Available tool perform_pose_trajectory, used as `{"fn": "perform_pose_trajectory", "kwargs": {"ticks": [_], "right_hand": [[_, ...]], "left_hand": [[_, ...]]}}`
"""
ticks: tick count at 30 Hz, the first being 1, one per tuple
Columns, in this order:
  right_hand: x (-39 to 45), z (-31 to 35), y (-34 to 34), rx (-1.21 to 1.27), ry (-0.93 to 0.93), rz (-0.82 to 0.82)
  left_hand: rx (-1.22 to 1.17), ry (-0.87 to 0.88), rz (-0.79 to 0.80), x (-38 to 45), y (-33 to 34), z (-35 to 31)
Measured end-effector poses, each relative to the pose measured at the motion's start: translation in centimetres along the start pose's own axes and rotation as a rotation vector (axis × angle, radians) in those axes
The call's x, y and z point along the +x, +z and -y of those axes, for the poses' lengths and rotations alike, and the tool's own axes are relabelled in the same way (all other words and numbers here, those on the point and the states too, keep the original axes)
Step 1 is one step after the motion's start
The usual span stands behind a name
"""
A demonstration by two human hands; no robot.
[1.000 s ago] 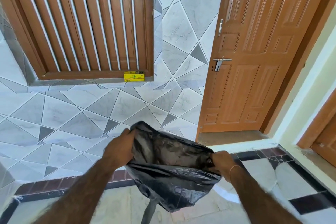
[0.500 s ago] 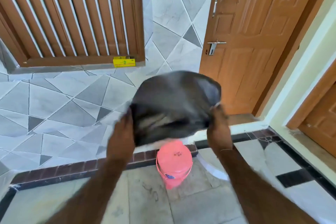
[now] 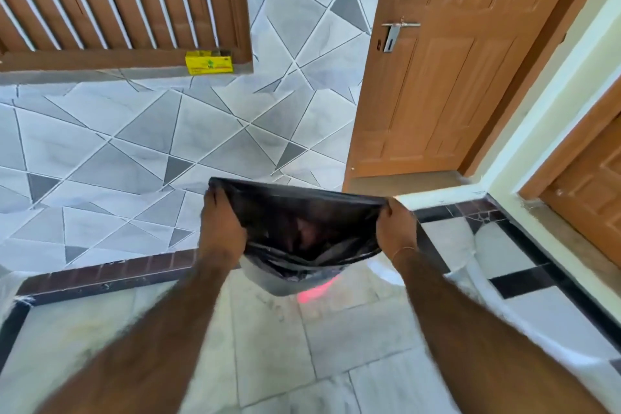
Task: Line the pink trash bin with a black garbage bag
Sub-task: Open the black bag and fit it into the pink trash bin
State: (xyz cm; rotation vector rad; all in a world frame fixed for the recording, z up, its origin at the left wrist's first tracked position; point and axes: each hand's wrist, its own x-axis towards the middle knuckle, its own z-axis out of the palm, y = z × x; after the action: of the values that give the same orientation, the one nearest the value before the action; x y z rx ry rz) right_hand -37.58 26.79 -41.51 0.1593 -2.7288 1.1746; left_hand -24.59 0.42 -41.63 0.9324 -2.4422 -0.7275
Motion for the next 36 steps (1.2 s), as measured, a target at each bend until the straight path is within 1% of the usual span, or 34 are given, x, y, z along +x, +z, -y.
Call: {"fn": "perform_pose_trajectory", "kwargs": {"ticks": [1, 2, 3, 4, 5, 6, 7, 9, 13, 16, 17, 18, 20, 21, 22, 23, 24, 25, 26, 27, 29, 32, 33, 36], "right_hand": [[0.3, 0.0, -0.1, 0.014, -0.082, -0.141], [0.3, -0.6, 0.1, -0.01, -0.135, -0.175], [0.2, -1.7, 0.6, -0.073, -0.141, -0.091], [0.2, -3.0, 1.4, -0.201, -0.076, 0.088], [-0.5, -4.6, 1.9, -0.352, 0.019, 0.285], [-1.0, -5.9, 2.0, -0.455, 0.062, 0.395], [-1.1, -6.9, 2.1, -0.498, 0.06, 0.418], [-0.3, -7.6, 1.6, -0.476, 0.078, 0.417], [1.8, -9.3, 1.5, -0.38, 0.188, 0.448], [4.1, -9.3, 0.7, -0.337, 0.173, 0.422], [4.9, -9.2, 0.5, -0.306, 0.166, 0.39], [5.6, -9.1, 0.3, -0.275, 0.153, 0.343], [5.9, -8.5, 0.1, -0.194, 0.061, 0.164], [5.7, -8.5, 0.3, -0.158, -0.008, 0.085], [5.4, -8.8, 0.7, -0.159, -0.066, 0.091], [5.1, -9.3, 1.3, -0.224, -0.075, 0.218], [4.5, -9.8, 2.0, -0.34, -0.015, 0.402], [4.0, -10.8, 2.1, -0.438, 0.077, 0.562], [3.7, -11.6, 2.1, -0.467, 0.119, 0.612], [3.9, -12.1, 1.9, -0.434, 0.134, 0.573], [5.0, -12.4, 1.1, -0.366, 0.13, 0.454], [6.3, -12.5, 0.3, -0.234, 0.213, 0.328], [6.7, -12.2, 0.3, -0.185, 0.233, 0.294], [7.5, -11.3, 0.7, -0.118, 0.209, 0.231]], "left_hand": [[-0.037, 0.046, -0.093, -0.3, -0.4, -0.9], [-0.058, 0.08, -0.091, -0.9, 0.2, -0.3], [-0.031, 0.111, 0.015, -1.9, 1.2, 0.9], [0.034, 0.124, 0.23, -3.0, 2.6, 2.5], [0.166, 0.105, 0.475, -4.9, 3.8, 4.3], [0.296, 0.095, 0.62, -6.2, 4.7, 5.9], [0.4, 0.093, 0.656, -6.4, 5.5, 7.1], [0.386, 0.088, 0.615, -6.0, 5.9, 6.8], [0.338, 0.054, 0.574, -4.0, 6.0, 4.0], [0.333, 0.125, 0.492, -2.0, 6.1, 2.7], [0.319, 0.137, 0.447, -1.3, 6.0, 2.4], [0.309, 0.151, 0.37, -0.8, 6.1, 1.8], [0.257, 0.144, 0.13, -1.2, 6.6, 0.3], [0.214, 0.107, 0.033, -2.1, 7.0, -0.4], [0.209, 0.079, 0.035, -3.5, 7.6, -0.6], [0.271, 0.094, 0.15, -5.1, 8.5, -0.5], [0.38, 0.135, 0.348, -6.6, 9.4, -0.1], [0.48, 0.118, 0.532, -8.2, 10.2, 0.4], [0.55, 0.076, 0.582, -9.0, 10.6, 1.1], [0.535, 0.026, 0.515, -8.8, 10.6, 1.4], [0.528, 0.049, 0.384, -7.6, 10.5, 1.0], [0.476, 0.085, 0.357, -6.6, 10.8, 0.5], [0.416, 0.082, 0.345, -6.2, 10.9, 0.2], [0.303, 0.05, 0.334, -5.3, 11.2, -0.9]]}}
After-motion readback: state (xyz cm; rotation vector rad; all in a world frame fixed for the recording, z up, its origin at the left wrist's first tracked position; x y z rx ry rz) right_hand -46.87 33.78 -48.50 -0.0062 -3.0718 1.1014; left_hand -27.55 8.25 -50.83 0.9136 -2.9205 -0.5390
